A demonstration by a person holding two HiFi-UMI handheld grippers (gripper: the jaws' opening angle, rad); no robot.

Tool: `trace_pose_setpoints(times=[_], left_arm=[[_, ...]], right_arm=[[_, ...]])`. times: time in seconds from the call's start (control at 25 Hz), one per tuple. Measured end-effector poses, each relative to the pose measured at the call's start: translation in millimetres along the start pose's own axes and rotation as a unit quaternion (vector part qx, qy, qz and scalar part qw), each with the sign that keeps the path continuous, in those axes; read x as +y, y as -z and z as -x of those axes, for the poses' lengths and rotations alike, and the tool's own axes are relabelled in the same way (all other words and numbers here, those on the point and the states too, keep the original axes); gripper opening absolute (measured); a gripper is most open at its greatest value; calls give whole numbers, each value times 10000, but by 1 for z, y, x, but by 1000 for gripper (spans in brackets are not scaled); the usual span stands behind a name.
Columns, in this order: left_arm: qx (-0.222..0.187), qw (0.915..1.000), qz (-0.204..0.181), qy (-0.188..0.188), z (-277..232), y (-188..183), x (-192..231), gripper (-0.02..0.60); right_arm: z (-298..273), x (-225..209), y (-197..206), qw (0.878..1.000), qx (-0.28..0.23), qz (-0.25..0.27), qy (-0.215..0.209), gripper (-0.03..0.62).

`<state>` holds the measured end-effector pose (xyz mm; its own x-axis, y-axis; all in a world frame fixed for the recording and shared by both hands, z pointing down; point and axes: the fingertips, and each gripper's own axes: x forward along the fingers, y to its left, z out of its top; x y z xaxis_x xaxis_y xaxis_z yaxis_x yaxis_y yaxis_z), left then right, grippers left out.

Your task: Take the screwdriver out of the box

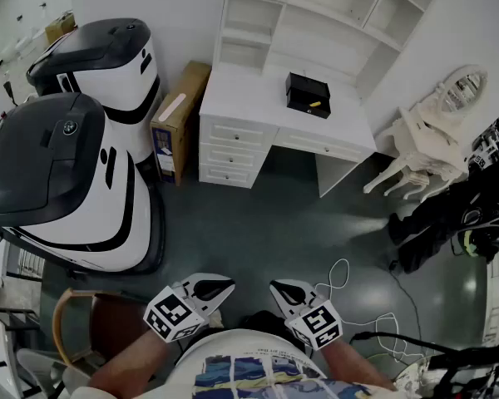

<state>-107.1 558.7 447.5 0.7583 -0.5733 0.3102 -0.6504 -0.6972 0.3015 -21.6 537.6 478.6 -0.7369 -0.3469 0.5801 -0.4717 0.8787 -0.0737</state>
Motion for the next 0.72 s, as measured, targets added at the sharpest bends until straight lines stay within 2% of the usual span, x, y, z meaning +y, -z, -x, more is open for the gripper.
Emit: trace_pose_setpoints(times=[0.2, 0.44, 0.72], left_arm=[[9, 9998, -134, 166, -16, -4, 11, 14], [39, 9997, -160, 171, -48, -18, 20, 14], [246, 9989, -400, 47, -104, -53, 64, 14]], right_arm=[[4, -20, 5, 9997, -6, -77, 243, 23], [0, -54, 3, 9995, -102, -147, 273, 23], [-26, -141, -16, 9984, -410, -236, 299, 25]])
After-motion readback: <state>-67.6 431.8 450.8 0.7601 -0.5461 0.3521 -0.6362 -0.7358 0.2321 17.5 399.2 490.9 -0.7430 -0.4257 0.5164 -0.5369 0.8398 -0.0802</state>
